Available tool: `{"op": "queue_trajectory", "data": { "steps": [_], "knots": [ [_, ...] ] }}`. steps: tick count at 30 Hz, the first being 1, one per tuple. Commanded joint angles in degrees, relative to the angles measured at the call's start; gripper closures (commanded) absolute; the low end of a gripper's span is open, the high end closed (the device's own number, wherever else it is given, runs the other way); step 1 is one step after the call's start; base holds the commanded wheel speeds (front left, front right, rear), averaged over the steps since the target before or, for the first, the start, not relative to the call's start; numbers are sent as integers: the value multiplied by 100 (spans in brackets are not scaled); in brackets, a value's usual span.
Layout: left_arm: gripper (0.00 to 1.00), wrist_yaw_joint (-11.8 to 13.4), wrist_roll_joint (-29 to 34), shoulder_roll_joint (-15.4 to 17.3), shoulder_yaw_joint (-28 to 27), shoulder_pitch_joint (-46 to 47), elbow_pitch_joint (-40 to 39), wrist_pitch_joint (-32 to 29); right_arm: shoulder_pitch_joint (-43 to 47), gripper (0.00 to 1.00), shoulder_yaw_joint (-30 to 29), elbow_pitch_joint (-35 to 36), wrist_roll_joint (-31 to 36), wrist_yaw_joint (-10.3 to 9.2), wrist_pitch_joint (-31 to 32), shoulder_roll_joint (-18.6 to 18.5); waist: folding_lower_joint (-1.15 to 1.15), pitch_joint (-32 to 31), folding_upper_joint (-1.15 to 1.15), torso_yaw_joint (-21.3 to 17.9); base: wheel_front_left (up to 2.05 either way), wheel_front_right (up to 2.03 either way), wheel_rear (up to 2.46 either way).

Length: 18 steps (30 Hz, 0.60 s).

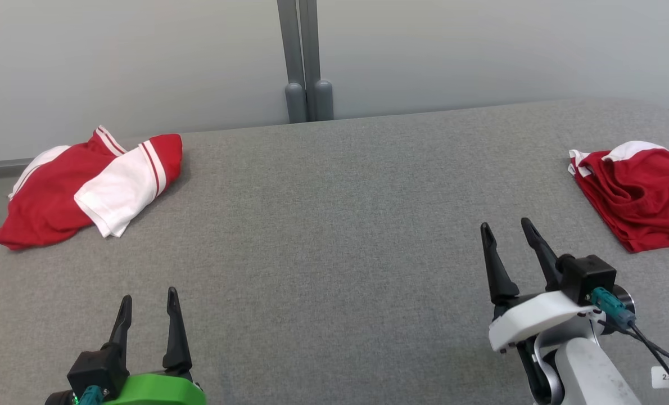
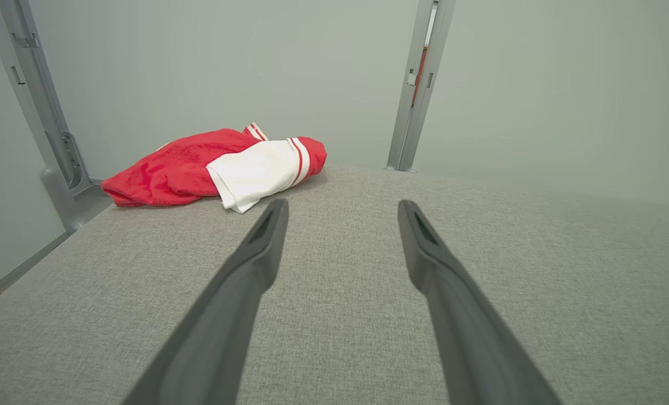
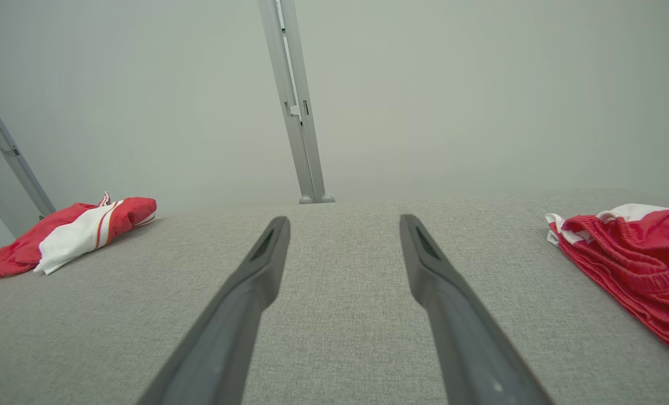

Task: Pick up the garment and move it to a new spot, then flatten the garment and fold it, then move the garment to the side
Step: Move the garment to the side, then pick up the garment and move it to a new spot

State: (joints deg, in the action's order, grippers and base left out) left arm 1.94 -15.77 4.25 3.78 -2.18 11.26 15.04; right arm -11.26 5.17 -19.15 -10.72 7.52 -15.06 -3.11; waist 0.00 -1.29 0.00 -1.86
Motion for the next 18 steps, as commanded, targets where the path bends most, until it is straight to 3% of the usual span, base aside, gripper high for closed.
{"op": "queue_trajectory", "data": {
  "steps": [1, 18],
  "knots": [
    [0, -30, -4, -19, -33, -84, -25, 18, 175, 0, 3, 78, -31, -6, -16, 7, 0, -19, 0, -13, 0, 0, 0],
    [0, -131, 58, -77, -130, -58, 10, 18, 395, 0, 163, 177, -135, -6, -15, 21, 0, 21, 0, -131, 0, 0, 0]
  ]
}}
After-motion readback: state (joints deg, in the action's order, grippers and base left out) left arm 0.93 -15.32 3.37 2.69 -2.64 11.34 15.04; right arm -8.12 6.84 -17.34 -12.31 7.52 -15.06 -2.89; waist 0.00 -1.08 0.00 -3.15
